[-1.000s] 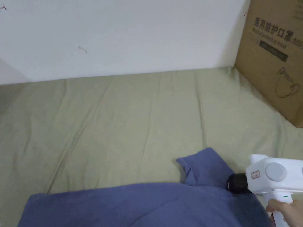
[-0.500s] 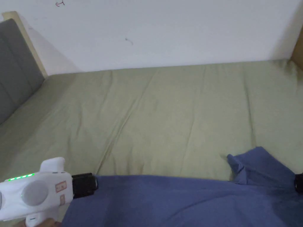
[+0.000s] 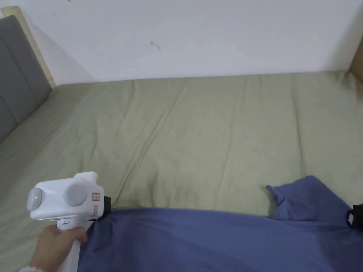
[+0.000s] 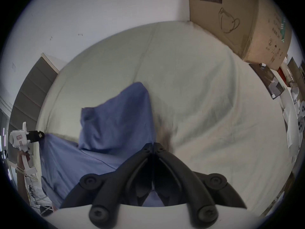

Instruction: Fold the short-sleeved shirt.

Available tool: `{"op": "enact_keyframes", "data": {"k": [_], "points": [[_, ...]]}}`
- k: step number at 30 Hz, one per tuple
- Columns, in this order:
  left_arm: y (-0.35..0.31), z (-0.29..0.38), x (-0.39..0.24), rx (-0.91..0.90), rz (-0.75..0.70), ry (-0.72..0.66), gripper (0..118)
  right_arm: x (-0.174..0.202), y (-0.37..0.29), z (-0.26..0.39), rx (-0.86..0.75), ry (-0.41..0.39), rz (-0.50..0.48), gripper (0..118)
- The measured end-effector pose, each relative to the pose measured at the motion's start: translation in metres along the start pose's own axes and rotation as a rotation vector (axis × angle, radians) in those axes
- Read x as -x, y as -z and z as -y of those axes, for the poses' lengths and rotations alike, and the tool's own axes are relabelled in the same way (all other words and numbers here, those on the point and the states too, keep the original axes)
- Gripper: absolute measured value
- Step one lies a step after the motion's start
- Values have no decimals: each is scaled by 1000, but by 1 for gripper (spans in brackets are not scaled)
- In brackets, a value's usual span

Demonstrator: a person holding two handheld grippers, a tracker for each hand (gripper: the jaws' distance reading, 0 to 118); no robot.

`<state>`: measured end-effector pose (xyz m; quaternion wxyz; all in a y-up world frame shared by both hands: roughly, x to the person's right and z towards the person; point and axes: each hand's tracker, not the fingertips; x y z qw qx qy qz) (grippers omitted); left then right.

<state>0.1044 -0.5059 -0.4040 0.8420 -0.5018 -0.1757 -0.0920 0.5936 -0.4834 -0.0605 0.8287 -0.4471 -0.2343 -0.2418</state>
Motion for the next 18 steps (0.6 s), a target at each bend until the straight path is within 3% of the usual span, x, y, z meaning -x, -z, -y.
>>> {"op": "enact_keyframes", "data": {"k": [3, 5, 9, 14, 18], "points": [[-39, 7, -4, -57, 20, 54, 1, -4, -31, -2, -29, 64, -96, 0], [-74, 15, -1, -112, 33, 79, 1, -5, -56, 3, -68, 29, -46, 0], [-143, 48, 16, -199, 55, 78, 1, -7, -112, 27, -156, -43, -82, 0], [-209, 137, 42, -216, 61, 75, 1, -15, -173, 103, -160, -34, -127, 0], [-196, 205, 72, -122, 41, 83, 1, -18, -177, 184, -58, -39, -109, 0]]}}
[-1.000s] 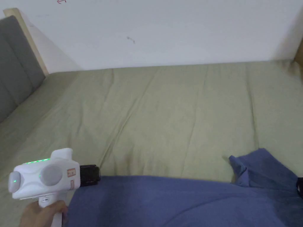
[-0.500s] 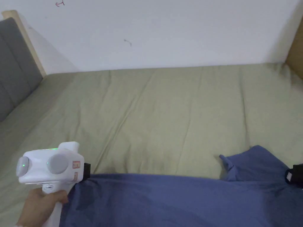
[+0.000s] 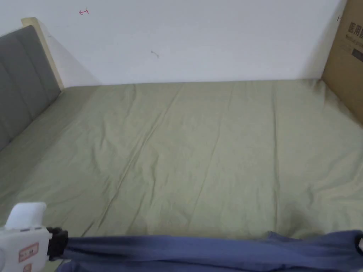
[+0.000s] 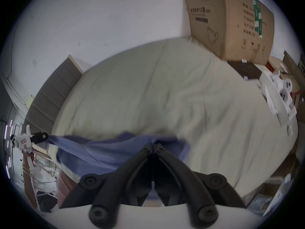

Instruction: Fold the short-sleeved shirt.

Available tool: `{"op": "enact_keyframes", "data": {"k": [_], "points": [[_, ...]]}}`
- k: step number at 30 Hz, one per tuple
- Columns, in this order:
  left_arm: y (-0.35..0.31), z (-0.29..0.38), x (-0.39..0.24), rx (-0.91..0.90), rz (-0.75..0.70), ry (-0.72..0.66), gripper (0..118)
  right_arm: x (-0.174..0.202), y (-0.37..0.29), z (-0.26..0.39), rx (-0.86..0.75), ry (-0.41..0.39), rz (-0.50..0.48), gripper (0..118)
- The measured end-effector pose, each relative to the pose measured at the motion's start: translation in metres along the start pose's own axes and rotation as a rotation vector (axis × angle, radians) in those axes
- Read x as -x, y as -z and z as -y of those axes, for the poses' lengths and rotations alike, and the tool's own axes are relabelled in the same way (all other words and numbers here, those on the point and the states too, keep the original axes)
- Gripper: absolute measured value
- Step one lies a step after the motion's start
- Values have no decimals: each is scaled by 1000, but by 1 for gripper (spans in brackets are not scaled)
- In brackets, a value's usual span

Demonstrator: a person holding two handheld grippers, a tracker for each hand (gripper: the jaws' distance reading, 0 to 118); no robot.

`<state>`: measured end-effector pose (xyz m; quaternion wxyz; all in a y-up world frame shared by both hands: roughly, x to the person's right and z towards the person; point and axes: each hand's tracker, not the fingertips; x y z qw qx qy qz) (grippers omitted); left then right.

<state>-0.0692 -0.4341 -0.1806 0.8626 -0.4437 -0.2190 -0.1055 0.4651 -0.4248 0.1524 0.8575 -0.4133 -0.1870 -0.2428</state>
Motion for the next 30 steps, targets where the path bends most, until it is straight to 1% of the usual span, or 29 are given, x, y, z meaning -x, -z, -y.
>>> {"op": "enact_keyframes", "data": {"k": [2, 3, 4, 5, 6, 7, 8, 9, 10, 11, 12, 13, 14, 15, 16, 17, 19, 20, 21, 22, 23, 24, 25, 26, 27, 28, 30], "points": [[16, 32, 6, 57, 30, -52, 2, -7, 12, 35, 54, 25, 25, 0], [23, 47, 9, 69, 51, -88, 8, -17, 24, 48, 80, 53, 46, 1], [27, 56, 10, 92, 57, -104, 30, -19, 29, 59, 90, 70, 53, 12], [22, 59, 5, 105, 47, -112, 64, -20, 32, 68, 90, 71, 59, 37], [25, 65, 5, 150, 7, -104, 96, -19, 34, 74, 106, 78, 113, 66], [26, 69, 5, 168, -28, -105, 111, -20, 36, 75, 107, 77, 141, 86], [22, 71, 8, 143, -20, -100, 107, -18, 33, 75, 92, 75, 124, 86], [15, 71, 9, 114, -18, -112, 104, -14, 27, 73, 73, 90, 116, 86], [8, 69, 12, 81, -2, -162, 99, -9, 21, 68, 52, 95, 99, 85], [0, 67, 15, 51, 34, -211, 85, -2, 13, 62, -2, 60, 92, 78], [-9, 64, 19, 20, 92, -256, 59, 9, 6, 56, -35, 15, 90, 62], [-16, 65, 24, -11, 125, -292, 15, 20, 2, 52, -60, -24, 65, 26], [-21, 65, 26, -43, 163, -322, 0, 32, 0, 48, -85, -53, 44, 6], [-22, 68, 26, -56, 169, -336, 0, 41, -1, 44, -100, -68, 29, 0], [-23, 71, 28, -69, 141, -342, 0, 51, 2, 44, -124, -74, 17, 0], [-25, 74, 24, -58, 158, -357, 0, 61, 5, 45, -138, -58, -21, 0], [-21, 86, 24, -39, 145, -386, 0, 79, 15, 47, -113, -23, -141, 0], [-19, 91, 28, -35, 153, -403, 0, 87, 20, 49, -100, -17, -153, 0], [-15, 99, 34, -8, 169, -446, 0, 90, 21, 49, -97, -40, -143, 0], [-13, 104, 40, -22, 183, -499, 0, 100, 28, 50, -78, -66, -151, 0], [-11, 105, 48, -49, 236, -560, 0, 118, 40, 53, -66, -87, -152, 0], [-9, 104, 56, -45, 293, -615, 10, 126, 45, 53, -54, -96, -170, 0], [-8, 105, 60, -37, 306, -636, 46, 131, 49, 52, -43, -100, -186, 0], [-2, 103, 63, -40, 329, -653, 80, 136, 52, 50, -36, -104, -190, 0], [6, 100, 66, -34, 362, -655, 103, 142, 54, 48, -32, -111, -189, 0], [13, 98, 67, -23, 384, -672, 116, 145, 56, 46, -27, -118, -187, 0], [32, 99, 69, -10, 439, -734, 116, 151, 60, 43, -19, -129, -182, 0]]}}
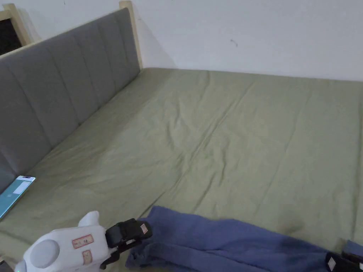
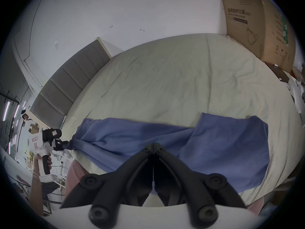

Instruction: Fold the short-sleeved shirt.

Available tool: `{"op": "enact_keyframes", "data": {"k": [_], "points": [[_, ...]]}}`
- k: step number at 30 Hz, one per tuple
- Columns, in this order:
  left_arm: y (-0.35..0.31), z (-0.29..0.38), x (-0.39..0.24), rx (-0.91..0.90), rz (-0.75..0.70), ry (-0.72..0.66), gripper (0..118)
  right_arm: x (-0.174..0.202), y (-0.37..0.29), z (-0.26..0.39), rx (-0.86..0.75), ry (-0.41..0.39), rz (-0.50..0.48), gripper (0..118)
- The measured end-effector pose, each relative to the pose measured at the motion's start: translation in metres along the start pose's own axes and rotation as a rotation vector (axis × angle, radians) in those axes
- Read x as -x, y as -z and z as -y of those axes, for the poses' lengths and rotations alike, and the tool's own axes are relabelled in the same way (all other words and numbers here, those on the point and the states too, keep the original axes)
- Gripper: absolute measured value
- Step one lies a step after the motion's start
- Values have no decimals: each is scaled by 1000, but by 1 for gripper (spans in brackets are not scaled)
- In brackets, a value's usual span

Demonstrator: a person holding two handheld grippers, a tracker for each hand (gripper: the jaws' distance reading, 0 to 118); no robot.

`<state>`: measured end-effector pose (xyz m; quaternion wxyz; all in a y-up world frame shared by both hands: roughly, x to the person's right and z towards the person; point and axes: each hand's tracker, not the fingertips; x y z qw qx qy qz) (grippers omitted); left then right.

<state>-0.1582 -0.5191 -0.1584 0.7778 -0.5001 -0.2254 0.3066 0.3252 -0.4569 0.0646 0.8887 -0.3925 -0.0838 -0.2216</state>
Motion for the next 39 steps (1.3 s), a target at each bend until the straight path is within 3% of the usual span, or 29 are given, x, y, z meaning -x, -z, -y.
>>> {"op": "enact_keyframes", "data": {"k": [5, 6, 7, 8, 10, 12, 16, 18, 24, 27, 31, 32, 33, 34, 35, 36, 37, 39], "points": [[33, 3, 22, 34, 46, -146, 114, 6, 7, -2, 30, -3, 2, 0], [30, 3, 21, 9, 49, -146, 105, 6, 9, -1, 37, -6, 5, 0], [29, 4, 20, 3, 63, -157, 61, 6, 11, -1, 42, -4, 13, 0], [27, 4, 20, 0, 38, -145, 4, 4, 12, 1, 45, 1, 14, 0], [35, 7, 34, 38, -66, -161, 4, 1, 16, 1, 56, 17, 8, 0], [41, 10, 47, 26, 51, -250, 4, -2, 15, 3, 59, 31, 11, 0], [28, 0, 7, 3, -41, -103, 4, -21, 4, 4, 31, 79, 18, 0], [19, -4, -25, -35, -14, -31, 4, -33, -4, 5, 12, 106, 23, 0], [15, 29, -174, -49, 10, 414, 4, -74, -38, 16, -55, 199, 55, 0], [42, 83, -237, 29, 62, 631, 4, -96, -52, 25, -74, 260, 79, 0], [109, 148, -279, 187, 116, 791, 5, -124, -64, 39, -85, 341, 98, 0], [125, 162, -283, 213, 103, 792, 10, -129, -67, 42, -88, 353, 109, 0], [143, 176, -283, 239, 123, 802, 23, -135, -69, 46, -90, 360, 112, 0], [159, 187, -282, 284, 144, 793, 57, -139, -72, 49, -92, 377, 117, 0], [171, 193, -279, 318, 121, 776, 81, -143, -74, 51, -93, 390, 119, 0], [182, 200, -279, 366, 62, 773, 89, -146, -75, 54, -92, 399, 118, 0], [183, 202, -279, 380, 35, 750, 85, -148, -78, 55, -89, 404, 122, 0], [175, 196, -278, 340, 101, 710, 86, -148, -82, 58, -94, 391, 129, 0]]}}
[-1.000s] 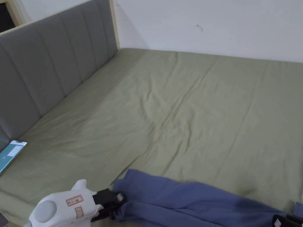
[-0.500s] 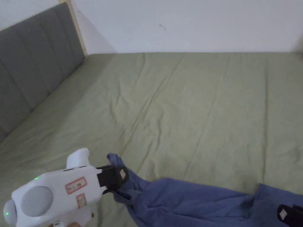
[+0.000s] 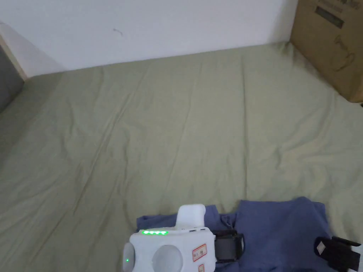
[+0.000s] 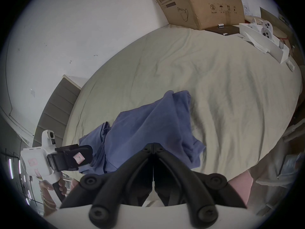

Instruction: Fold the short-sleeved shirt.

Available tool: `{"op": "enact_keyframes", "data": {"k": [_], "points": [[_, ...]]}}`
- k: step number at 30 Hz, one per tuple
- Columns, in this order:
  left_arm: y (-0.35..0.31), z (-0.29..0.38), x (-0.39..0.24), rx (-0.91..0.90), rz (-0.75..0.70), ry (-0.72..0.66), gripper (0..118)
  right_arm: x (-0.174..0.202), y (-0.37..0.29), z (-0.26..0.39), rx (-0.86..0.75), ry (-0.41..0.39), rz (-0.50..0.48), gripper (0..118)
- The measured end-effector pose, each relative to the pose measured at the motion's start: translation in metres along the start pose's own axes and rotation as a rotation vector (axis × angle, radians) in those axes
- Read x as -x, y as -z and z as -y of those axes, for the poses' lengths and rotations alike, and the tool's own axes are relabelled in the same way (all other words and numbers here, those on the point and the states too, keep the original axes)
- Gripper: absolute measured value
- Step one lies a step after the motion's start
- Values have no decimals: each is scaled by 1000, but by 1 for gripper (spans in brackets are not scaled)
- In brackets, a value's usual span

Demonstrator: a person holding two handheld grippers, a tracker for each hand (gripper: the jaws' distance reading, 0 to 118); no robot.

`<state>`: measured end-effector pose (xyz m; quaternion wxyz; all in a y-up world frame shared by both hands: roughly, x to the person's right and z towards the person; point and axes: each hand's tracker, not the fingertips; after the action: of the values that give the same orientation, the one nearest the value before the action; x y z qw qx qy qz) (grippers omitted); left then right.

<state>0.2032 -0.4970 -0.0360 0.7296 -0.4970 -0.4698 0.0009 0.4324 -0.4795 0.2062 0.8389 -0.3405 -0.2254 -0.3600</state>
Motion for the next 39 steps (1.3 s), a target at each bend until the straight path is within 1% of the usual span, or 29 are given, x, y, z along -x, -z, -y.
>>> {"op": "enact_keyframes", "data": {"k": [1, 2, 3, 4, 5, 6, 7, 8, 9, 11, 14, 18, 19, 22, 24, 25, 26, 29, 30, 33, 36, 37, 38, 39], "points": [[-10, -4, 3, -13, 22, -29, 85, 0, -1, 1, -2, -12, 10, 0], [-18, -7, 5, -28, 35, -52, 80, 1, -1, 0, -1, -18, 17, 0], [-31, -10, 8, -34, 40, -68, 68, 0, 0, 0, -2, -23, 17, 0], [-43, -12, 19, -78, 43, -74, 42, 0, 0, 1, 0, -25, 15, 0], [-54, -13, 22, -118, 32, -71, 27, 0, 1, 2, 0, -24, 12, 0], [-66, -14, 26, -145, -1, -64, 18, -1, 3, 3, -3, -21, 6, 0], [-73, -15, 32, -157, -32, -62, 18, -1, 4, 4, -2, -16, 1, 0], [-82, -15, 27, -165, -70, -62, 2, -1, 5, 5, 0, -12, -1, 0], [-82, -14, 32, -163, -76, -58, 2, 0, 7, 6, 2, -8, -6, 0], [-63, -12, 45, -75, -125, -60, 0, 0, 10, 7, 8, -5, -12, 0], [-24, -2, 48, 24, -128, -50, 0, 1, 11, 8, 12, -4, -23, 0], [9, 18, 26, 93, 5, -109, 0, -1, 7, 10, 5, 8, -34, 0], [14, 23, 14, 101, 30, -58, 0, -2, 7, 10, 4, 15, -34, 0], [34, 31, -17, 160, 22, 63, 0, -7, 6, 10, 2, 32, -30, 0], [39, 31, -25, 171, 69, 26, 0, -9, 5, 10, 3, 40, -29, 0], [39, 31, -26, 188, 111, 15, 0, -9, 4, 10, 1, 44, -26, 0], [38, 30, -27, 193, 118, 25, 0, -9, 2, 10, -4, 46, -27, 0], [15, 24, -25, 144, 83, 70, 0, -6, -2, 7, -9, 33, -25, 0], [4, 20, -18, 123, 86, 53, 0, -4, -4, 6, -9, 24, -23, 0], [-38, 9, 18, 27, 133, -63, 0, 2, -4, 4, -9, 9, -25, 0], [-80, 4, 68, -26, 161, -165, 26, 11, -2, 1, -4, -13, -20, 0], [-91, 6, 87, -33, 144, -199, 26, 14, -1, 1, 2, -18, -18, 0], [-94, 8, 104, -32, 136, -228, 51, 16, 1, 0, 4, -20, -23, 0], [-97, 10, 123, -19, 123, -260, 82, 20, 3, -1, 9, -20, -30, 0]]}}
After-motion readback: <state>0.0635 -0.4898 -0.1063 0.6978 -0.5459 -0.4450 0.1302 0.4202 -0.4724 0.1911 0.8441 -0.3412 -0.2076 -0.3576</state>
